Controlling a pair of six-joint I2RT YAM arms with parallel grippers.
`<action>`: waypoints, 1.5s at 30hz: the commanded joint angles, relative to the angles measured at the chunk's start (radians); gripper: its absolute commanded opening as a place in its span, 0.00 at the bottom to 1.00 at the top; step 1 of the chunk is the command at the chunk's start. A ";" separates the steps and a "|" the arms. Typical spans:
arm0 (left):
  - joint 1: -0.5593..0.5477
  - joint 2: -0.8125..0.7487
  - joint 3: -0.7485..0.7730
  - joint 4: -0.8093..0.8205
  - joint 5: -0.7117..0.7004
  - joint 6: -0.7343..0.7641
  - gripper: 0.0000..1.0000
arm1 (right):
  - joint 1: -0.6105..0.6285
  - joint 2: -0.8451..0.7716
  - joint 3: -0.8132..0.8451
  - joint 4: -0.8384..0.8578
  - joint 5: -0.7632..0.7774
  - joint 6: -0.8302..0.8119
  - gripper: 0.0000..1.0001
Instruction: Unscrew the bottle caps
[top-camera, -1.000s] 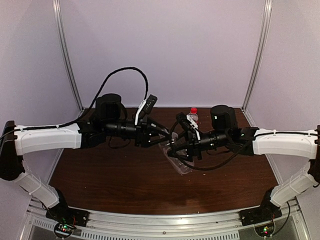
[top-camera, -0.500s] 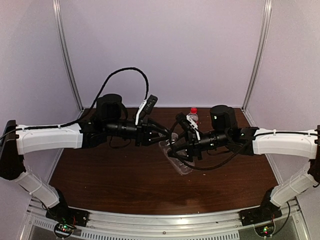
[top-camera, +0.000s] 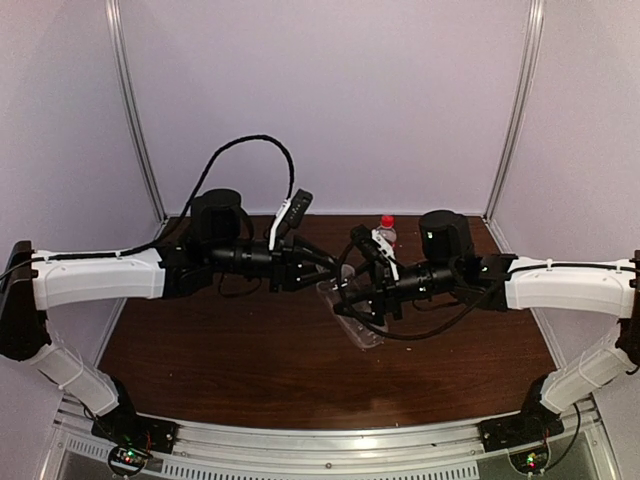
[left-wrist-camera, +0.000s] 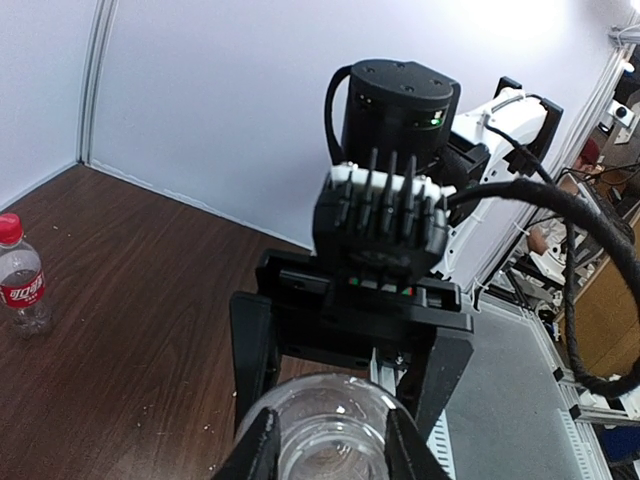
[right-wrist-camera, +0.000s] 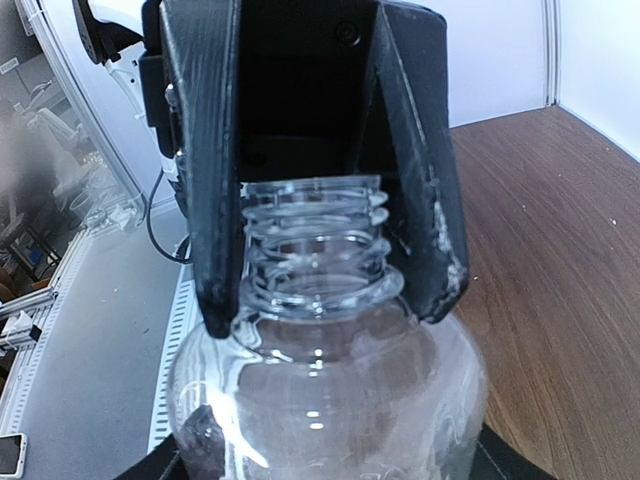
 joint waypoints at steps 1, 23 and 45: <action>-0.002 -0.044 -0.014 0.053 -0.021 -0.013 0.00 | 0.000 0.003 0.037 -0.012 0.104 0.015 0.73; 0.063 -0.150 0.077 -0.504 -0.515 0.248 0.00 | -0.005 -0.069 0.070 -0.218 0.505 0.044 1.00; 0.386 0.290 0.348 -0.413 -0.576 0.181 0.00 | -0.014 -0.081 0.084 -0.291 0.721 0.105 1.00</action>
